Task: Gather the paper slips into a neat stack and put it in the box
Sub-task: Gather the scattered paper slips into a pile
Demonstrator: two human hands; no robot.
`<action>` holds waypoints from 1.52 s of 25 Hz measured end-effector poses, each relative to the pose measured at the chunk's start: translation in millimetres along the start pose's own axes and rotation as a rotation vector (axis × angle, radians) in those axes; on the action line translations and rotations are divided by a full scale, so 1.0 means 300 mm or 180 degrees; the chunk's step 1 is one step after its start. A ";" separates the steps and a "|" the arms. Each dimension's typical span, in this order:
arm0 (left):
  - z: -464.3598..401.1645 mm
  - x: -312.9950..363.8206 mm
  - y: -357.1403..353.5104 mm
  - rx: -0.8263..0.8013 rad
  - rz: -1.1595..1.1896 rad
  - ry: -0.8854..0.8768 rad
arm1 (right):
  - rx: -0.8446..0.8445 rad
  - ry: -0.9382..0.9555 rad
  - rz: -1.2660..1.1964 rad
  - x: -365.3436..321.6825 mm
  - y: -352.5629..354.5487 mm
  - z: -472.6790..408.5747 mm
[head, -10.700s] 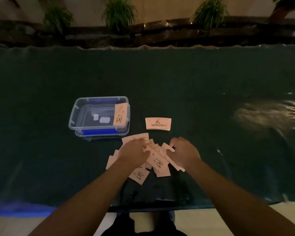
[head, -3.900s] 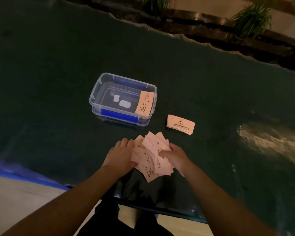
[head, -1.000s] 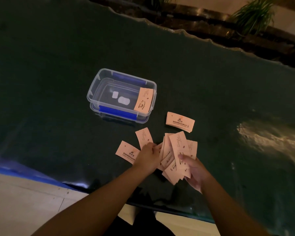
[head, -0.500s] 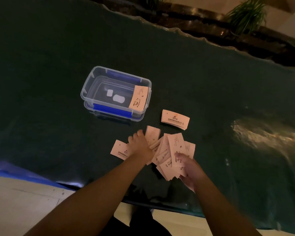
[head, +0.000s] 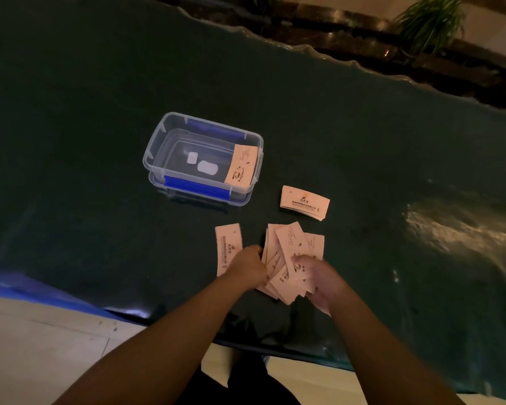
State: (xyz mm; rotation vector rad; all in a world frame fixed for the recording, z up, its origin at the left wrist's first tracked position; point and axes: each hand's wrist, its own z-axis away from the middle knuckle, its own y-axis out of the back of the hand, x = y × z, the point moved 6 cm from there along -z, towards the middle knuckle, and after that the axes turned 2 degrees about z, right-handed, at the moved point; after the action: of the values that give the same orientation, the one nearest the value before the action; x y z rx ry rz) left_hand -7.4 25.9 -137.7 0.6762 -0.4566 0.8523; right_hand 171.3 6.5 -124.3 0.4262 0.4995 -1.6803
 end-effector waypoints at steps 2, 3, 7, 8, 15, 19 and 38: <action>0.006 -0.005 -0.003 -0.0007 0.0088 -0.0069 | -0.0044 0.0006 0.0118 -0.023 -0.014 0.006; 0.008 -0.005 -0.002 0.0011 0.0127 -0.0080 | -0.0051 0.0011 0.0165 -0.033 -0.018 0.009; 0.028 0.008 0.016 -0.0153 0.0416 -0.0189 | -0.0091 0.0077 0.0222 -0.051 -0.024 0.023; 0.035 0.005 0.029 -0.0178 0.0571 -0.0187 | -0.0128 0.0082 0.0209 -0.052 -0.027 0.027; 0.074 -0.050 0.109 -0.0244 0.1824 0.0151 | -0.0450 0.0124 -0.0008 -0.057 -0.101 0.042; 0.071 -0.077 0.148 -0.0001 0.1834 0.0270 | -0.0560 0.0203 -0.0360 -0.060 -0.128 0.047; 0.140 -0.013 0.108 -0.0389 0.1632 -0.0157 | -0.0517 0.0120 0.0250 -0.035 -0.265 0.046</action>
State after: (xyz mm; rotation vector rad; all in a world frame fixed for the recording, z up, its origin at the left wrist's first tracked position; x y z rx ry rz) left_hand -39.9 9.8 -99.0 0.4715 -0.7380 1.2795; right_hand 94.7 18.5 -100.0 0.3547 0.6343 -1.5455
